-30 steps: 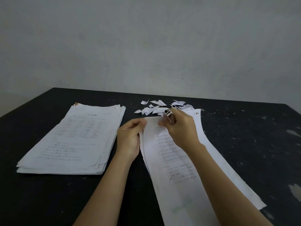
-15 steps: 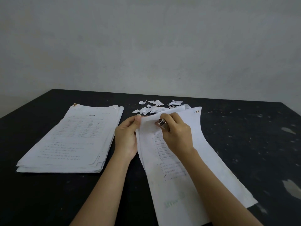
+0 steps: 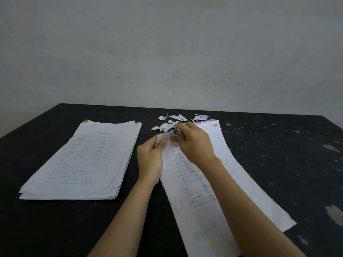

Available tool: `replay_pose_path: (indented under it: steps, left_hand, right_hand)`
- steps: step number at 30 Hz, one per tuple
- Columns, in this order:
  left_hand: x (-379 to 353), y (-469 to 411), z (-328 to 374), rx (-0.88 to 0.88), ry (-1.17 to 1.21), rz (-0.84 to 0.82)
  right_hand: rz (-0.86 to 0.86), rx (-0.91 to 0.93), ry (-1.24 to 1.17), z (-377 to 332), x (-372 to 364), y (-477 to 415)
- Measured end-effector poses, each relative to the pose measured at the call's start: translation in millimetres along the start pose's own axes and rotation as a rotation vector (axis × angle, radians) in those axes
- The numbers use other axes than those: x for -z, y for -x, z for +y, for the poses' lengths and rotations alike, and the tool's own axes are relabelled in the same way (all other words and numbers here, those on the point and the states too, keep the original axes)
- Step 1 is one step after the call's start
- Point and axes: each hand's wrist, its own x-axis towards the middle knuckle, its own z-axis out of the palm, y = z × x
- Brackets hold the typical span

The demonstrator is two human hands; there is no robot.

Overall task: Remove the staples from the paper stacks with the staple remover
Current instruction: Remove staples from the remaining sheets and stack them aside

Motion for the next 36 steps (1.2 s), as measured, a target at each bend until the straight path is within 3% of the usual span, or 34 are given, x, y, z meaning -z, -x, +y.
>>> replay_pose_path:
  steps: [3,7,10,14,19,22,26,36]
  left_hand:
    - [0,-2,0,0.065,0.043,0.054]
    - [-1,-4,1,0.190,0.130,0.070]
    - [-1,-7,1,0.261,0.151,0.086]
    - [2,-10,0,0.280,0.200,0.122]
    - [4,-9,0,0.269,0.267,0.128]
    - [3,-9,0,0.232,0.269,0.114]
    - [3,-8,-1,0.185,0.233,0.105]
    - [3,-9,0,0.114,0.250,0.103]
  right_hand:
    - [-0.029,-0.163,-0.153,-2,-2,-5]
    - [-0.049,-0.638,-0.573,-10,-2,-10]
    - [-0.167,-0.818,-0.827,-17,4,-10]
    - [-0.323,-0.710,-0.979,-17,5,-4]
    - [-0.226,-0.670,-0.694,-22,-5,17]
    - [-0.273,-0.736,-0.808,-23,-6,26]
    - [-0.393,-0.671,-0.903,-22,-5,32]
    - [-0.275,-0.552,-0.895,-21,-13,38]
